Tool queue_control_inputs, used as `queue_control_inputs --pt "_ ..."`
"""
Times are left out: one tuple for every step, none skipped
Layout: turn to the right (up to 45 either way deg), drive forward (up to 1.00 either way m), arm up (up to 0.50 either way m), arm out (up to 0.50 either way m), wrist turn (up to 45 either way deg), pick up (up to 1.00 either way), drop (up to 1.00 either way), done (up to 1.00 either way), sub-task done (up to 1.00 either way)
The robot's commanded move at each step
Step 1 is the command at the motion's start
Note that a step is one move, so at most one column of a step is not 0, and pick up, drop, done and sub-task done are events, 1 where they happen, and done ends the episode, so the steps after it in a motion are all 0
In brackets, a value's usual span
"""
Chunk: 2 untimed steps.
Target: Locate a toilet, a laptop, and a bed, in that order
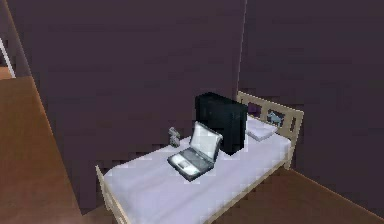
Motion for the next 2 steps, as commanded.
queue_control_inputs --pt "0.0 0.00 0.00 0.00 0.0 0.00 0.00 0.00 1.00" --pt "0.0 0.00 0.00 0.00 0.0 0.00 0.00 1.00 0.00"
